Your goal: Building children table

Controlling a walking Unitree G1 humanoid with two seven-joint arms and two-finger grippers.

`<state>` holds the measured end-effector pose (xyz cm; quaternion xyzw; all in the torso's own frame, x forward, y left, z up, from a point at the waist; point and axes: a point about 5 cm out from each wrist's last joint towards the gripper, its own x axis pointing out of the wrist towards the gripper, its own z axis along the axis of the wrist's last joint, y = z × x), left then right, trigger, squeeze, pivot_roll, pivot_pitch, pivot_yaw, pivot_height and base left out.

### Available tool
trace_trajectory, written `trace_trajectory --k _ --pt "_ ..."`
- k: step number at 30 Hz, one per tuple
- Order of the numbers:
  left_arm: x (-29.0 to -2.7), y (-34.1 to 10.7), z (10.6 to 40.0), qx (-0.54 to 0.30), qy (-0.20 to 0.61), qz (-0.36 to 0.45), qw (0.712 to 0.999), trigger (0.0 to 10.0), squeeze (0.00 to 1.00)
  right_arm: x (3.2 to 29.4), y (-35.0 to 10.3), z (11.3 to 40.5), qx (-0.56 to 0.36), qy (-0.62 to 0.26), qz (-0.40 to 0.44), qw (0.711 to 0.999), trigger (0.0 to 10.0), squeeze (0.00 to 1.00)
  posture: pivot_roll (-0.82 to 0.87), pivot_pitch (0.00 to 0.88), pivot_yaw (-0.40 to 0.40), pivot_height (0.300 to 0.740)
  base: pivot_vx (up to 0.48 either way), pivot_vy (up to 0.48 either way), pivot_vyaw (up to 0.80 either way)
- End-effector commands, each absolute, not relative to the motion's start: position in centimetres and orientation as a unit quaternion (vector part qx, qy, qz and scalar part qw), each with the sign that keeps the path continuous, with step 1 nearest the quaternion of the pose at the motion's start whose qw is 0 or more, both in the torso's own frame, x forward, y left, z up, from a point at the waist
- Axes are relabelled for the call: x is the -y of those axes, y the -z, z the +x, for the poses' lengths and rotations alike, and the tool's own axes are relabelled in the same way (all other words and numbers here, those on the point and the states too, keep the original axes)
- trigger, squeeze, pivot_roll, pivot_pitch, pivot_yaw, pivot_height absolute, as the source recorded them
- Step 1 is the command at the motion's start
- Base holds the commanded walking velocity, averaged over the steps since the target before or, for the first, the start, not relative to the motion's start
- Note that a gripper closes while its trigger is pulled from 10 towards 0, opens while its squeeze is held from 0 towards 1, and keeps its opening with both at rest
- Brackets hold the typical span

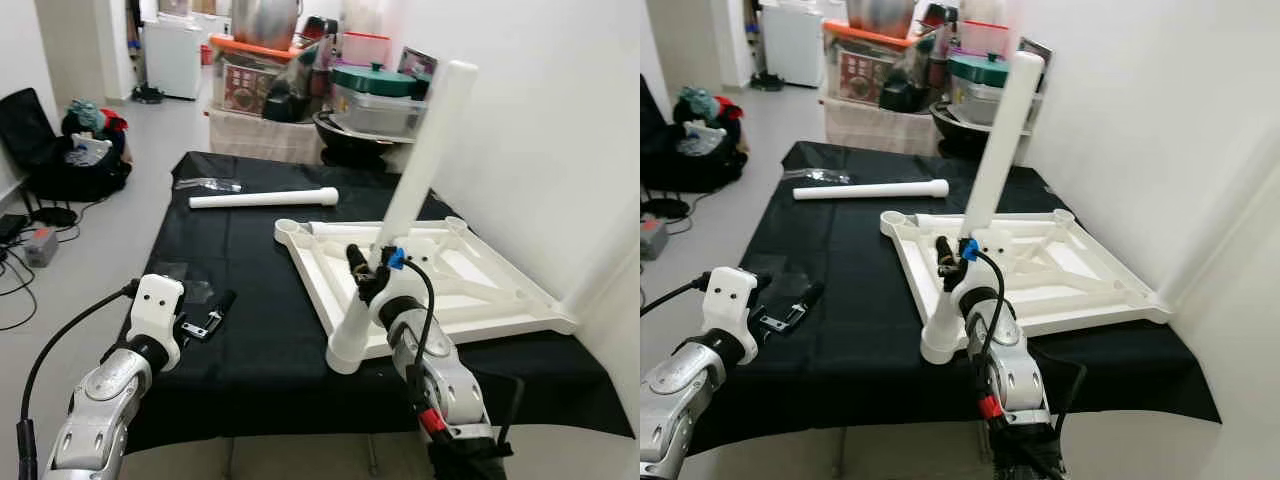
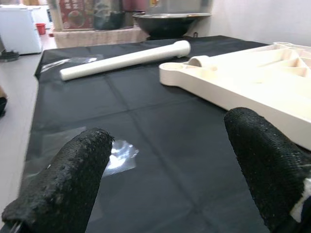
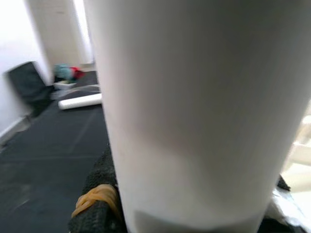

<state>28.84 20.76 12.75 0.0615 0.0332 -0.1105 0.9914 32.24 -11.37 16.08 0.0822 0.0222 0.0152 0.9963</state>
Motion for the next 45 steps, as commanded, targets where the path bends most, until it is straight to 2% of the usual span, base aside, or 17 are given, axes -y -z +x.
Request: trace_trajectory --k 1,17,18,19,20,21,23,24,25,26,29,30,35,36,40,42,45 --pt "-20.0 -13.1 29.4 -0.021 0.119 0.055 0.991 10.0 0.0 14.2 -12.6 31.6 -0.111 0.085 0.067 0.988 0.0 0.0 0.1 0.0 -0.134 0.74 0.0 0.0 0.0" --pt "-20.6 -13.4 30.0 -0.016 0.101 0.058 0.993 10.0 0.01 14.4 -14.3 32.4 -0.082 0.151 0.066 0.983 0.0 0.0 0.1 0.0 -0.13 0.74 0.0 0.0 0.0" --pt "-20.4 -13.4 30.3 -0.014 0.102 0.057 0.993 10.0 0.01 14.3 -14.7 32.5 -0.069 0.127 0.069 0.987 4.3 0.0 0.1 0.0 -0.127 0.74 0.0 0.0 0.0" --pt "-20.4 -13.4 30.4 -0.013 0.102 0.056 0.993 10.0 0.0 14.3 -14.9 32.5 -0.062 0.12 0.069 0.988 5.0 0.0 0.1 0.0 -0.127 0.74 0.0 0.0 0.0" --pt "-20.4 -13.4 30.4 -0.013 0.102 0.056 0.993 10.0 0.0 14.3 -14.9 32.5 -0.062 0.12 0.069 0.988 5.0 0.0 0.1 0.0 -0.127 0.74 0.0 0.0 0.0" --pt "-20.3 -13.4 30.4 -0.013 0.103 0.056 0.993 10.0 0.0 14.4 -15.1 32.5 -0.054 0.118 0.067 0.989 6.4 0.0 0.09 0.0 -0.122 0.74 0.0 0.0 0.0" --pt "-20.3 -13.4 30.5 -0.013 0.103 0.057 0.993 10.0 0.0 14.5 -15.3 32.4 -0.049 0.118 0.066 0.99 6.4 0.0 0.09 0.0 -0.122 0.74 0.0 0.0 0.0" --pt "-20.4 -13.4 30.5 -0.013 0.104 0.057 0.993 10.0 0.0 14.8 -15.5 32.4 -0.04 0.123 0.063 0.99 8.9 0.44 0.09 0.0 -0.119 0.74 0.0 0.0 0.0" --pt "-20.4 -13.4 30.5 -0.013 0.104 0.057 0.993 10.0 0.0 14.9 -15.7 32.3 -0.034 0.127 0.061 0.989 8.9 0.44 0.09 0.0 -0.119 0.74 0.0 0.0 0.0" --pt "-20.4 -13.4 30.5 -0.013 0.104 0.058 0.993 10.0 0.01 15.2 -16.0 32.3 -0.026 0.129 0.056 0.99 10.0 0.82 0.09 0.0 -0.119 0.74 0.0 0.0 0.0" --pt "-20.5 -13.4 30.6 -0.012 0.105 0.058 0.993 10.0 0.0 15.5 -16.6 32.3 -0.008 0.128 0.05 0.99 10.0 0.87 0.09 0.0 -0.118 0.74 0.0 0.0 0.0" --pt "-20.6 -13.5 30.7 -0.01 0.105 0.059 0.993 10.0 0.0 15.7 -17.3 32.3 0.01 0.12 0.046 0.992 10.0 0.93 0.09 0.0 -0.116 0.74 0.0 0.0 0.0" --pt "-20.6 -13.5 30.7 -0.01 0.105 0.059 0.993 10.0 0.0 15.7 -17.6 32.3 0.014 0.115 0.044 0.992 10.0 0.93 0.09 0.0 -0.116 0.74 0.0 0.0 0.0" --pt "-20.6 -13.6 30.8 -0.009 0.106 0.059 0.993 10.0 0.0 15.8 -18.0 32.4 0.025 0.103 0.042 0.993 10.0 0.0 0.08 0.0 -0.113 0.74 0.0 0.0 0.0" --pt "-20.5 -13.6 30.9 -0.008 0.109 0.059 0.992 10.0 0.0 15.8 -19.0 32.6 0.043 0.014 0.062 0.997 10.0 0.0 0.08 0.0 -0.113 0.74 0.0 0.0 0.0" --pt "-20.5 -13.6 30.9 -0.008 0.109 0.059 0.992 10.0 0.0 15.8 -19.0 32.6 0.043 0.014 0.062 0.997 10.0 0.0 0.08 0.0 -0.113 0.74 0.0 0.0 0.0" --pt "-20.6 -13.6 31.0 -0.008 0.112 0.06 0.992 10.0 0.0 16.1 -19.9 32.8 0.054 -0.093 0.072 0.992 10.0 0.0 0.08 0.0 -0.115 0.74 0.0 0.0 0.0"
